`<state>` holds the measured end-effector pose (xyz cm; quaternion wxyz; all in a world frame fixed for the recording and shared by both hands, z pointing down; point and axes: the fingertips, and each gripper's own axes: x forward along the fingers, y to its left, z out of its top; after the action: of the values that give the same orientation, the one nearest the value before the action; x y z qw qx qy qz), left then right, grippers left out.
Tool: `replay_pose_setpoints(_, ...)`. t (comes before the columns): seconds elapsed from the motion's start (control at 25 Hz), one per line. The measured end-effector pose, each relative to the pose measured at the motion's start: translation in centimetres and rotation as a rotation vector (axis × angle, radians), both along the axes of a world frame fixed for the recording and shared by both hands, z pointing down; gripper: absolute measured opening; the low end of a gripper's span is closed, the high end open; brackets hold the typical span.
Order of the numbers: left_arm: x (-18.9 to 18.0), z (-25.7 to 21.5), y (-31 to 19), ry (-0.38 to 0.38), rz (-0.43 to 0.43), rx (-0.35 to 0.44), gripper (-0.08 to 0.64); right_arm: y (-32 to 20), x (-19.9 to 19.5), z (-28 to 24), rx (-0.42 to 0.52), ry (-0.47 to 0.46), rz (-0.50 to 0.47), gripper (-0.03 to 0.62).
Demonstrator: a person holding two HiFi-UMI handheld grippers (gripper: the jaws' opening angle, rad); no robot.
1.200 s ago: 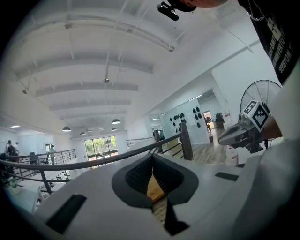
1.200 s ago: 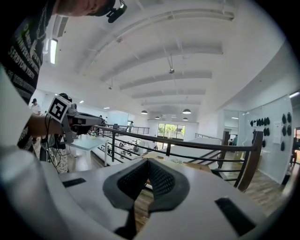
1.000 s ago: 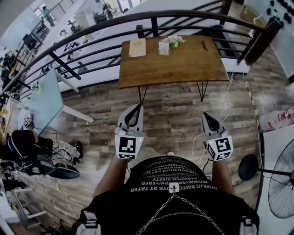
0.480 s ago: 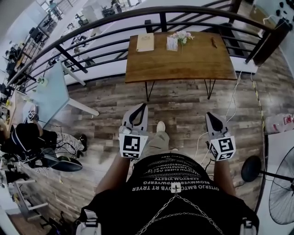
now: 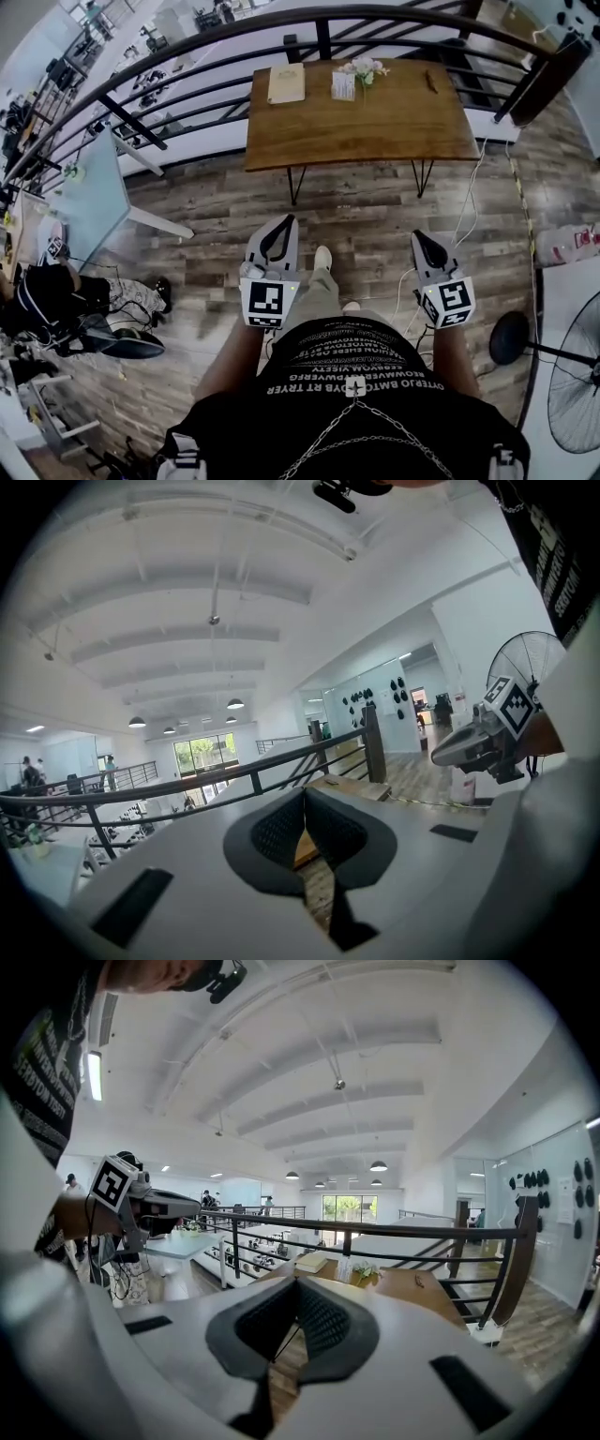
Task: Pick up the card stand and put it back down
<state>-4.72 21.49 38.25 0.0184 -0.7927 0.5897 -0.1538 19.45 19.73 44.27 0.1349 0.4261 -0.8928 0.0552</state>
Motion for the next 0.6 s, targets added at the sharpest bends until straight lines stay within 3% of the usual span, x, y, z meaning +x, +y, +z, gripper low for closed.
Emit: replay_pose_setpoints(0.6,0.3,2.3,-6.6,0.015,0.025,-0.028,0.026,-5.6,-1.0,1.9,-0.052,0.023,0.002,0.015)
